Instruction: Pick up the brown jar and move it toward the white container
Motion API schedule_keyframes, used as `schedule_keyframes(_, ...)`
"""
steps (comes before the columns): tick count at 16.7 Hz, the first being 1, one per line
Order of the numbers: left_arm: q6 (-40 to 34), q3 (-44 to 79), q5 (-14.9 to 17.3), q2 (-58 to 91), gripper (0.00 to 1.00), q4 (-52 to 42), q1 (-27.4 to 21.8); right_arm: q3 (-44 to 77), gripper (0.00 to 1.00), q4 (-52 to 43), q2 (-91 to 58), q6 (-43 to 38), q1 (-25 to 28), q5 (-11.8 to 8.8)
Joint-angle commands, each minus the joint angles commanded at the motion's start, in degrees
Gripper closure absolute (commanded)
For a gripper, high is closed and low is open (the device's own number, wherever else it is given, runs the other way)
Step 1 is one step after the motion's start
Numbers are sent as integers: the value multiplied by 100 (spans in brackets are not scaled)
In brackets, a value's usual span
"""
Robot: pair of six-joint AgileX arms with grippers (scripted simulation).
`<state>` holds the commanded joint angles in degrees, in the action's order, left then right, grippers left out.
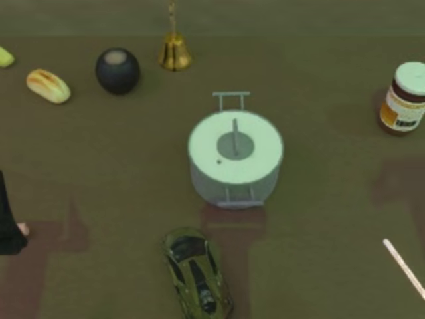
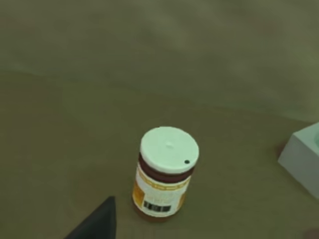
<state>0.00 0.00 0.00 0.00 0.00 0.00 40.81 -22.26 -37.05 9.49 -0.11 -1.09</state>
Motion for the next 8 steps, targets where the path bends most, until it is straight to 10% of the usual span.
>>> schedule_keyframes(8, 0, 0, 0, 0, 0, 0, 0, 4530, 0, -2884, -4771, 1238, -67, -57)
